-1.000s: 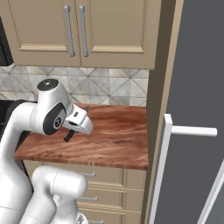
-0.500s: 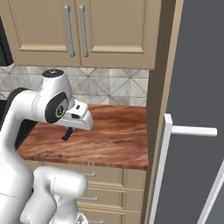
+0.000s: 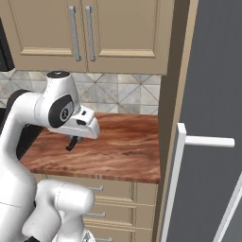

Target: Retrieve the butter from the fridge and place it on a plate on the dining table. Then retrieve the butter knife by the fridge and place it near the plate.

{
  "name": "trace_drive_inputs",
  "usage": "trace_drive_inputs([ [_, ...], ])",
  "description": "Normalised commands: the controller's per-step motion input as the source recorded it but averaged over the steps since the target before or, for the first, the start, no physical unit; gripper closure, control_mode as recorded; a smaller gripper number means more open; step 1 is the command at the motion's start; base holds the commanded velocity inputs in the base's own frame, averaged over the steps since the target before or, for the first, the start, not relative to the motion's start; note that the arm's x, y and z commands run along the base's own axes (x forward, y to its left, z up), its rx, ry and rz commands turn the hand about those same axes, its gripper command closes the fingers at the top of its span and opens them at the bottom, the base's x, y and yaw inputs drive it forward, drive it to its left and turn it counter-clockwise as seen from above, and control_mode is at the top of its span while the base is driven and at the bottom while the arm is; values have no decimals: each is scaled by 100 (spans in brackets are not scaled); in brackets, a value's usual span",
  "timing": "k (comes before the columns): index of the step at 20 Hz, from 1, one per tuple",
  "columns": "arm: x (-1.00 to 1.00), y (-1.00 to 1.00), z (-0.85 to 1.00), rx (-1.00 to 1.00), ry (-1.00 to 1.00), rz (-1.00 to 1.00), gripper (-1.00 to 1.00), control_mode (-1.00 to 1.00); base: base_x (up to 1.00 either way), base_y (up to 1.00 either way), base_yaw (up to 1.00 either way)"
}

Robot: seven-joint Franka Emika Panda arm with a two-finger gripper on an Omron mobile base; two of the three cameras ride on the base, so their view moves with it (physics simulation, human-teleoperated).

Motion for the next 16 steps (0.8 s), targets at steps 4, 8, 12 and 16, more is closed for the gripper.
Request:
trace_drive_inputs([
  [4,0,0,0,0,0,0,100,100,-56,35,3],
  [8,0,0,0,0,0,0,100,100,-66,69,9],
  [12,0,0,0,0,0,0,100,100,-84,67,12],
  [16,0,0,0,0,0,0,100,100,-97,56,37],
])
